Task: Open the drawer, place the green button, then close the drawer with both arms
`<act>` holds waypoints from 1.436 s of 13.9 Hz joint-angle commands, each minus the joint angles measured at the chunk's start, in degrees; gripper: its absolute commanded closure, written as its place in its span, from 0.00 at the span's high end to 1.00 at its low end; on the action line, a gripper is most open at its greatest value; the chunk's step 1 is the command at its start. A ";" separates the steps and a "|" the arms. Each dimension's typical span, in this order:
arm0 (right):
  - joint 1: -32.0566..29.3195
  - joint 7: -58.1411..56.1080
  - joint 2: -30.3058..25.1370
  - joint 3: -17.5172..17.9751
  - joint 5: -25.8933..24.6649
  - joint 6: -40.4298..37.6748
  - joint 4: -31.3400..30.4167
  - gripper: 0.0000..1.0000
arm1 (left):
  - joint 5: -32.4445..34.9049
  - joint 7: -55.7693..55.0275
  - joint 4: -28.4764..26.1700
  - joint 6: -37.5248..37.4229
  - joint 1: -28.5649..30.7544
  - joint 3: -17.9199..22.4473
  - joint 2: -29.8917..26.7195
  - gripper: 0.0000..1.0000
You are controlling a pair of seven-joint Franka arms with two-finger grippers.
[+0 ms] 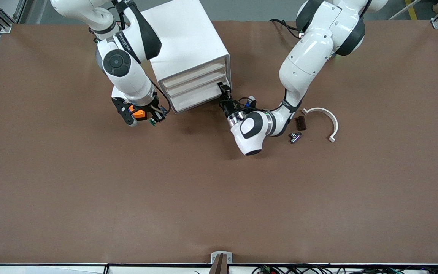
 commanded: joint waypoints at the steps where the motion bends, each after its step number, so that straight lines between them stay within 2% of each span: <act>1: 2.27 4.39 1.98 -0.47 0.02 2.91 0.19 0.00 | -1.50 -0.05 3.14 0.62 1.98 0.09 0.85 0.13; 4: 4.74 8.61 2.68 -0.47 -0.07 3.27 0.45 0.00 | -1.50 -0.05 3.32 2.38 2.86 1.93 0.85 0.15; 9: 8.69 15.46 4.00 -0.47 -0.15 3.01 2.38 0.00 | -1.50 -0.05 3.85 4.85 6.72 2.03 0.85 0.15; 16: 15.37 27.77 11.73 -0.56 -0.42 2.83 9.85 0.00 | -1.58 0.39 3.85 5.11 9.63 2.03 0.94 0.17; 17: 15.99 28.92 12.69 -0.56 -0.42 2.83 10.90 0.00 | -1.58 0.48 3.85 5.28 9.63 2.03 0.94 0.20; 18: 16.60 29.89 13.57 -0.56 -0.50 2.83 11.96 0.00 | -1.50 0.48 3.85 5.46 9.63 2.03 0.94 0.35; 19: 17.22 30.24 14.28 -0.56 -0.42 2.66 12.75 0.00 | -1.50 0.48 3.85 5.55 9.63 2.03 0.85 0.57; 20: 17.66 30.25 14.46 -0.47 -0.42 2.57 12.93 0.00 | -1.50 0.48 3.85 6.16 9.63 2.03 0.85 0.73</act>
